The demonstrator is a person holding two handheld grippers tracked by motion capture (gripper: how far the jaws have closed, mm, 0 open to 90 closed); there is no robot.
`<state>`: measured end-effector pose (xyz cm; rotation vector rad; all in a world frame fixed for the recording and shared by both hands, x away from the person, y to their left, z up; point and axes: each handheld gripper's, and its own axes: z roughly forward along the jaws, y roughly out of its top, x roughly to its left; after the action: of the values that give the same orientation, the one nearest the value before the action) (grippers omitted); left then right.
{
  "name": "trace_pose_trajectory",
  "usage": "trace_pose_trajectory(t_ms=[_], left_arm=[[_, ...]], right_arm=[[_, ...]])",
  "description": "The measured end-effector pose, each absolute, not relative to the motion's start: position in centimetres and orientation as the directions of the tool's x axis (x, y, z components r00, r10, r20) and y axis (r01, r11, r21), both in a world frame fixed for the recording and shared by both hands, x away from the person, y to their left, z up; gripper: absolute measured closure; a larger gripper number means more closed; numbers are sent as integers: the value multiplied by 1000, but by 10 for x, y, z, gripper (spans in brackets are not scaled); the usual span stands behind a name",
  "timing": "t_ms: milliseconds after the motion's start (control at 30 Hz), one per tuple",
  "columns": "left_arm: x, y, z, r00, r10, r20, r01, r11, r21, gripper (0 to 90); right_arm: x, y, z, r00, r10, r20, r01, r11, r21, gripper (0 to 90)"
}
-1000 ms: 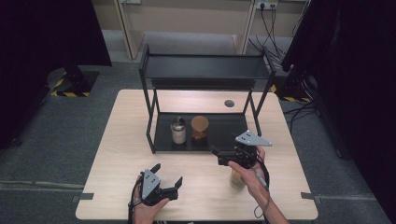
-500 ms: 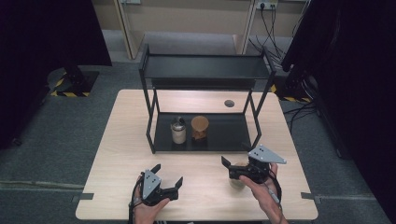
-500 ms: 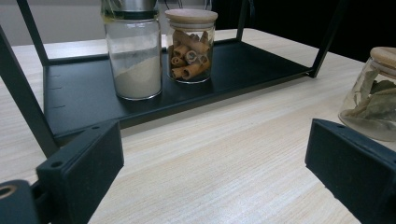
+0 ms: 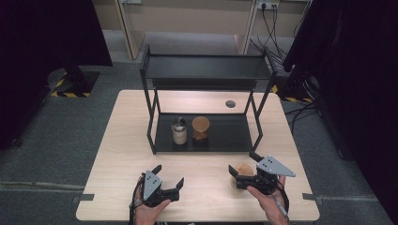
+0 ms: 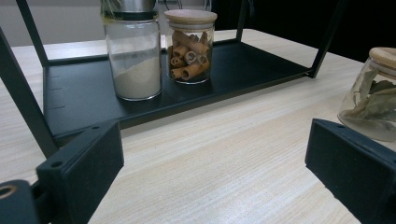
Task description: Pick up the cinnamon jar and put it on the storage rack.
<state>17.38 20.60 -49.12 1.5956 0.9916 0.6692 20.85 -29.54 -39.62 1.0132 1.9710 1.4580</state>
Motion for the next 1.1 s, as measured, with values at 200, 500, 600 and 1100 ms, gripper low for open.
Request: trace_pose_trajectory(t_ms=[200,500,600,1100], left_arm=[[174,206,-491,490,868,-76,254,-59,966,35],[174,206,-491,490,869,-77,254,-57,966,36],[174,207,-491,490,869,-76,252,-58,966,36],[175,207,-491,486,870,-78,255,-56,965,36]], right_arm=[[201,-296,-401,-607,794,24,269,177,947,63],[191,-298,-409,-600,800,8,259,185,948,61],[189,-300,-412,-599,801,7,258,184,949,61],[171,-308,-433,-584,811,19,254,161,954,58]])
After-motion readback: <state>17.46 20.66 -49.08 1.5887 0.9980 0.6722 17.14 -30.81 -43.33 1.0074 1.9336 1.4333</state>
